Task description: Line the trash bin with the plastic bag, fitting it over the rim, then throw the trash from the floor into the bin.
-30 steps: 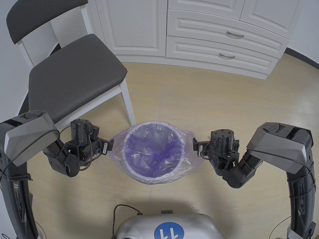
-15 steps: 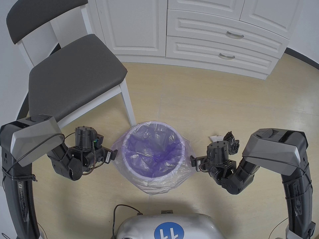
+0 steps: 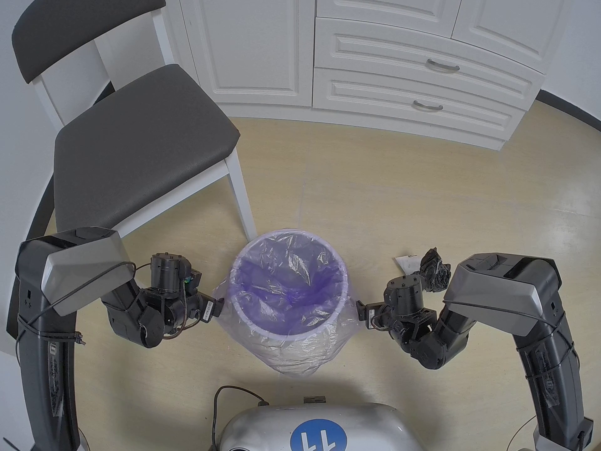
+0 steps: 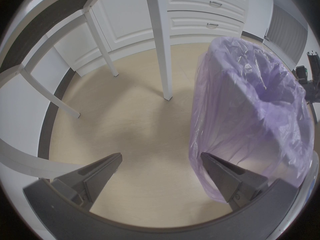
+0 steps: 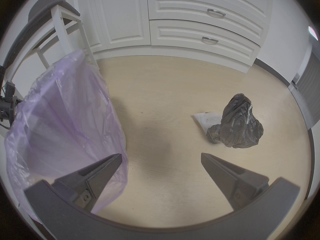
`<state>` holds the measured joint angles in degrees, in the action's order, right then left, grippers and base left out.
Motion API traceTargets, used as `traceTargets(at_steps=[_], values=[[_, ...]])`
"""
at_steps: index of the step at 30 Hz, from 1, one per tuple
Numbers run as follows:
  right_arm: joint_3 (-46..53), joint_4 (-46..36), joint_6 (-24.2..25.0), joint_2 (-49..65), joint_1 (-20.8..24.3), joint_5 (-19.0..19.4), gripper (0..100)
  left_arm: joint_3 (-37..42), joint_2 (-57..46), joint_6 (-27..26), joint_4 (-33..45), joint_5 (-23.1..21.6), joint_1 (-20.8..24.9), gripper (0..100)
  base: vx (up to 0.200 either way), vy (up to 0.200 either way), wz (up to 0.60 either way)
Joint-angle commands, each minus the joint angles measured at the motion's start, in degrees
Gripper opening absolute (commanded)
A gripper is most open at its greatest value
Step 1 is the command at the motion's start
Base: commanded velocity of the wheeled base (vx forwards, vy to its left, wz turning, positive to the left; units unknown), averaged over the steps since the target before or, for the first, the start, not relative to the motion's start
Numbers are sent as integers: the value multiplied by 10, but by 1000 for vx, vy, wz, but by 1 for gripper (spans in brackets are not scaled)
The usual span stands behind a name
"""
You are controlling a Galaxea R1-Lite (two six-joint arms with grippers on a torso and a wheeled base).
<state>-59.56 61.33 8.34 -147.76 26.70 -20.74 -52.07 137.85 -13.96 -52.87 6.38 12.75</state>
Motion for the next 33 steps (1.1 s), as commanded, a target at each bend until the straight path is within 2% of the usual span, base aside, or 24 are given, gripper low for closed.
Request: traceTargets(at_steps=[1,13,20,25,33], values=[[-8,0,0,-17,-3,0,100,-6,18,0,0,0,-1,100,0,0,0],[-39,2,2,-35,-19,-5,100,-52,61,7,-5,7,-4,100,0,0,0],[-35,5,2,-14,-27,-8,100,-70,60,40,-8,7,-6,100,0,0,0],[-1,2,-3,37,-26,-8,100,-44,12,39,-9,0,-12,100,0,0,0],[58,5,-19,104,-18,-7,100,23,-96,36,-1,-51,-21,100,0,0,0]])
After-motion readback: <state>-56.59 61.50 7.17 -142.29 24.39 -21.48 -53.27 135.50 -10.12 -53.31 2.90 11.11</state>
